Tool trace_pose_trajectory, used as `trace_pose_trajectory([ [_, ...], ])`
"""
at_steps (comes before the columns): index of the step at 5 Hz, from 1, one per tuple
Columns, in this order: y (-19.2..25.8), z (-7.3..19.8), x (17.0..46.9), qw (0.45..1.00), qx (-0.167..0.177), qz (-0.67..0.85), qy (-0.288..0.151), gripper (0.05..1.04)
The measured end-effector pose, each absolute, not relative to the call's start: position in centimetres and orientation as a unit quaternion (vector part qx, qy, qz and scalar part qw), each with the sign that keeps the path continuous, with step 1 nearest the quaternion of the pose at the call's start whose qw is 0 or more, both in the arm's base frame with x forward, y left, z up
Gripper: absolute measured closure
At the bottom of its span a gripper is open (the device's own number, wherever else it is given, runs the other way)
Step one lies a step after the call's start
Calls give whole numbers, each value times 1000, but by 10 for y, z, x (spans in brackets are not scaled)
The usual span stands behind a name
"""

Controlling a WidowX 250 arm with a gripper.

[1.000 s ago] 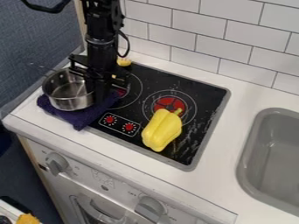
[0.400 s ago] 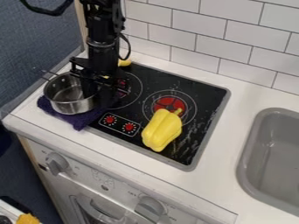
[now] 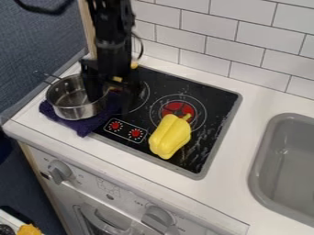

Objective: Place the silver saucepan on top of the purple cloth

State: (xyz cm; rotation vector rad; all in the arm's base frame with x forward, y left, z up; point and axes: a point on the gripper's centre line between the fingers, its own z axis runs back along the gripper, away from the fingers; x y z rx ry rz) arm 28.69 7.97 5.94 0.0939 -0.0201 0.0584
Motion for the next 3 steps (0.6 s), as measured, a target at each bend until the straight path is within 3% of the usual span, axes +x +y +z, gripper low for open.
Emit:
trace_pose_trajectory([
  [1, 69, 86, 288, 998, 43, 10, -51, 82],
  [3, 54, 94, 292, 997, 43, -34, -50, 83],
])
